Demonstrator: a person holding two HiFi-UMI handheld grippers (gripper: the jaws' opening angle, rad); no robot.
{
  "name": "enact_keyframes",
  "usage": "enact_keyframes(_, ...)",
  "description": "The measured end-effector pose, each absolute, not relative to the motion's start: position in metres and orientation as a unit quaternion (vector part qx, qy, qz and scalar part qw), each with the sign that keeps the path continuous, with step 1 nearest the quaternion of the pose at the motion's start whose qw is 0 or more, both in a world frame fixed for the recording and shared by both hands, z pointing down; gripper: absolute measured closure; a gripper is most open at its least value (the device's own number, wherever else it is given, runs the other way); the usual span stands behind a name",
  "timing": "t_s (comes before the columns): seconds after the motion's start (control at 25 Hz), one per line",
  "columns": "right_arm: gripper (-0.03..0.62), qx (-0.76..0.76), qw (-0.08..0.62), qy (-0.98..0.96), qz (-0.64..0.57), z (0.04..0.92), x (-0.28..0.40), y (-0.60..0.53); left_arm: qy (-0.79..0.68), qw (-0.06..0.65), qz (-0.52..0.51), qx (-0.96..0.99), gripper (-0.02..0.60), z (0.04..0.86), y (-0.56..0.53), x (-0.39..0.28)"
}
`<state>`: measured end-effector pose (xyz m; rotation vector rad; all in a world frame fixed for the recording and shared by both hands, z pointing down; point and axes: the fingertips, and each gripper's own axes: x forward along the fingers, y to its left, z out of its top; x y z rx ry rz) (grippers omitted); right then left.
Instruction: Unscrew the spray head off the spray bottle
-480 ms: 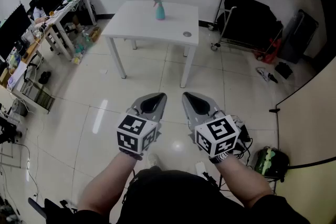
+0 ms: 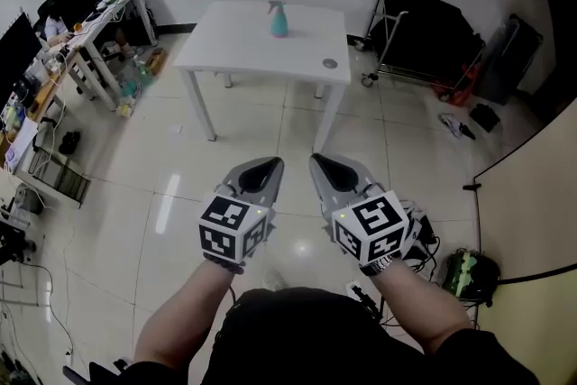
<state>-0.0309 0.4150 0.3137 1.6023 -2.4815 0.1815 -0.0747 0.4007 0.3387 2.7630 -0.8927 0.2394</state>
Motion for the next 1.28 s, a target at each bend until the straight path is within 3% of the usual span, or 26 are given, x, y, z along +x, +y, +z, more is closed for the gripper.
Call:
enact_keyframes(0.4,0.603,0.545,0.087,-0.831,0.068,0.308,-0.052,0.377,-0.297,0.106,0.080,0.946,0.571,0.332,0.367,-0.094)
enact_keyframes(1.28,0.603,0.532,0.070,-0.835,0.121,0.331,0.001,0.272,-0.319,0.129,0.099,0.934,0.571,0.355,0.264,-0.046)
